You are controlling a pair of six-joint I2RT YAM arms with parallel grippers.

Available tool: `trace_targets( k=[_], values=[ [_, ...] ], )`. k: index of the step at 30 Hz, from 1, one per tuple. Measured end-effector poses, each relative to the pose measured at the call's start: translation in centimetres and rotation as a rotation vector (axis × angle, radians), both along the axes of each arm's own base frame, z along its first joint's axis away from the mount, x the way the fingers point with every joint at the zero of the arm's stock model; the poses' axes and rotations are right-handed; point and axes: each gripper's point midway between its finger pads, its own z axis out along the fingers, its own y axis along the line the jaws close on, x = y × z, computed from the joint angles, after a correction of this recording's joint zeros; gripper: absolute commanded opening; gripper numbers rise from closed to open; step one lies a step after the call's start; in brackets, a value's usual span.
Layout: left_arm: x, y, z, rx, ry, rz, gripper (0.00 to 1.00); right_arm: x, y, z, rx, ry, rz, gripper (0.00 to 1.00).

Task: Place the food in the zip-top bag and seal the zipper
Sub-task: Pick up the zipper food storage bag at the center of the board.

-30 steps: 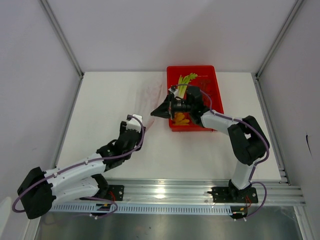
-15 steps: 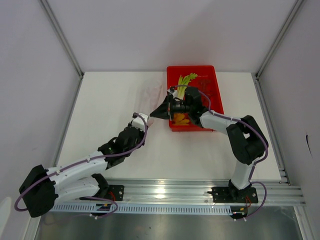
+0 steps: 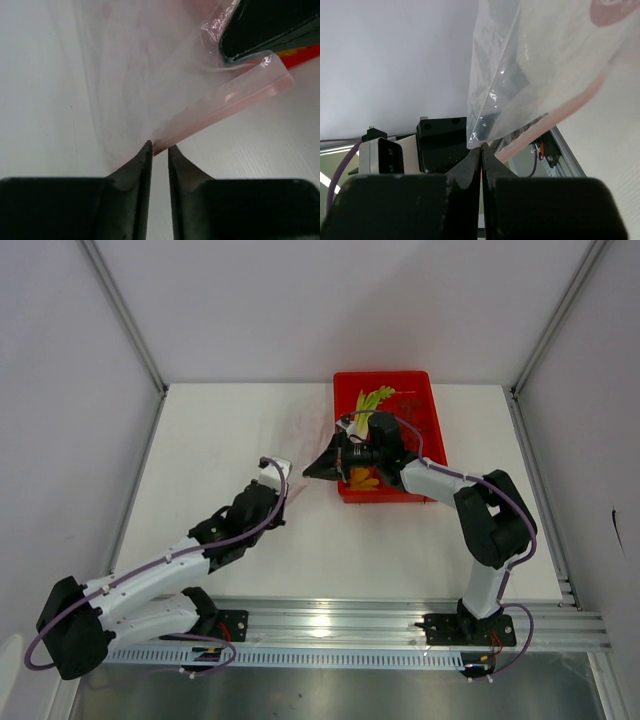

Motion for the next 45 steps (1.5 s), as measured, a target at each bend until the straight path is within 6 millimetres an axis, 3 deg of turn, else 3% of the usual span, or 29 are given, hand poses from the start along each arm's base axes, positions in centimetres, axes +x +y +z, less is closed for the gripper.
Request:
trace_targets(
  k=[1,5,17,32,40,43,44,45],
  values=[
    [-0.1,0.0,0.0,-0.006,0.001,-0.002,0.49,0.0,0.0,-0.1,-0.003,0.002,0.000,0.00],
    [-0.3,-0.1,0.1,-0.041,0.006,0.004,0.53,0.0,-0.1,-0.2,-0.008,0.003,0.000,0.00],
    [-0.4,1.0,-2.8,0.007,0.039,0.058,0.53,0.1,0.1,0.6,0.019,0.017,-0.006,0.00],
    [0.4,2.0,-2.1,0.000,-0.015,0.130,0.49,-0.2,0.3,0.8,0.038,0.034,-0.005,0.00],
    [1.2,1.7,-2.9,0.047,0.009,0.130,0.36,-0.3,0.5,1.4,0.056,0.041,-0.005,0.00],
    [1.8,2.1,-2.7,0.045,-0.001,0.144,0.14,-0.3,0.5,1.5,0.061,0.042,-0.005,0.00],
    [2.0,2.1,-2.6,0.046,-0.002,0.147,0.00,-0.3,0.5,1.5,0.062,0.042,-0.005,0.00],
    [2.2,2.1,-2.6,0.052,-0.002,0.147,0.01,-0.3,0.5,1.6,0.062,0.042,-0.005,0.00]
  ],
)
